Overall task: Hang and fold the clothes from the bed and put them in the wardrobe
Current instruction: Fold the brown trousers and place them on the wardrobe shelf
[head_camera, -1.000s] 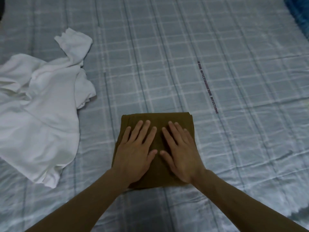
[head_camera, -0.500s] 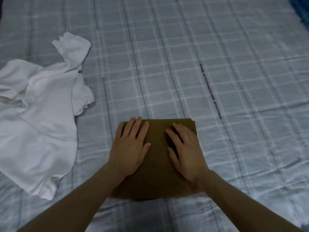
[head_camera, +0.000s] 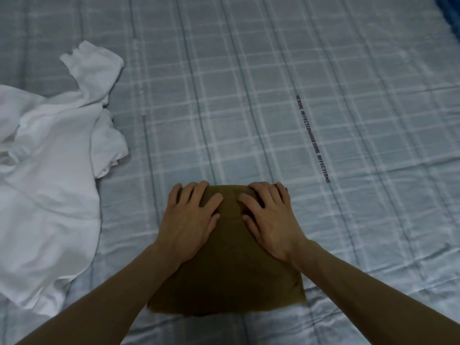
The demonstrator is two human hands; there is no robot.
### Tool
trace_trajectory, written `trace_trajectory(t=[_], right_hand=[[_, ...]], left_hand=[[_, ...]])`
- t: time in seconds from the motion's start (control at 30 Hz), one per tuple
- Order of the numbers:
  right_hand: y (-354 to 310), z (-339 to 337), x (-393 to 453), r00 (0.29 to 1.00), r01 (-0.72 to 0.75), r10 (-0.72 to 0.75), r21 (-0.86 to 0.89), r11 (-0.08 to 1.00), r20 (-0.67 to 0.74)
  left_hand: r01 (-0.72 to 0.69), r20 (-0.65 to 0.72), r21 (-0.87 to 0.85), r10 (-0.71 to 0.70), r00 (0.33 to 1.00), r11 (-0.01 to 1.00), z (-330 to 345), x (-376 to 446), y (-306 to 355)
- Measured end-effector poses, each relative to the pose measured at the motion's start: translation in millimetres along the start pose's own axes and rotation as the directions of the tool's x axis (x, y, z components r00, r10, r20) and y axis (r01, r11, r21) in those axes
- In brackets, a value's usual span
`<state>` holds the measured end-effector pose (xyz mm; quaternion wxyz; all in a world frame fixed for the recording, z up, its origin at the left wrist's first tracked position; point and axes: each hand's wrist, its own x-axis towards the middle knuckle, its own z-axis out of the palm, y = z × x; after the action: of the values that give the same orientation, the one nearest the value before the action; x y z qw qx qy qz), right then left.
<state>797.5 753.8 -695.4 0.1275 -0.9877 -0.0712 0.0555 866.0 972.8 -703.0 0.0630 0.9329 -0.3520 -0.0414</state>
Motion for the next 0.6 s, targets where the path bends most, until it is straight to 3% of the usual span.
trace_trajectory(t=[0.23,0.43,0.6], right_hand=[[3,-4,12,0.999,0.013,-0.013,-0.012,1.0,0.05],[1,-10,28,0.998,0.044,-0.043,-0.032,0.998,0.04],[-1,-5,22,1.0,0.002,-0.002,-0.001,1.0,-0.023]], left_hand=[[-0.032,0.026,0.027,0.031,0.999,0.999,-2,14,-7],[-0.151,-0.037,0.003,0.151,0.988,0.988,-3,19,-13],[-0.154,-0.134,-0.007,0.151,0.979,0.988,2,18,-12]])
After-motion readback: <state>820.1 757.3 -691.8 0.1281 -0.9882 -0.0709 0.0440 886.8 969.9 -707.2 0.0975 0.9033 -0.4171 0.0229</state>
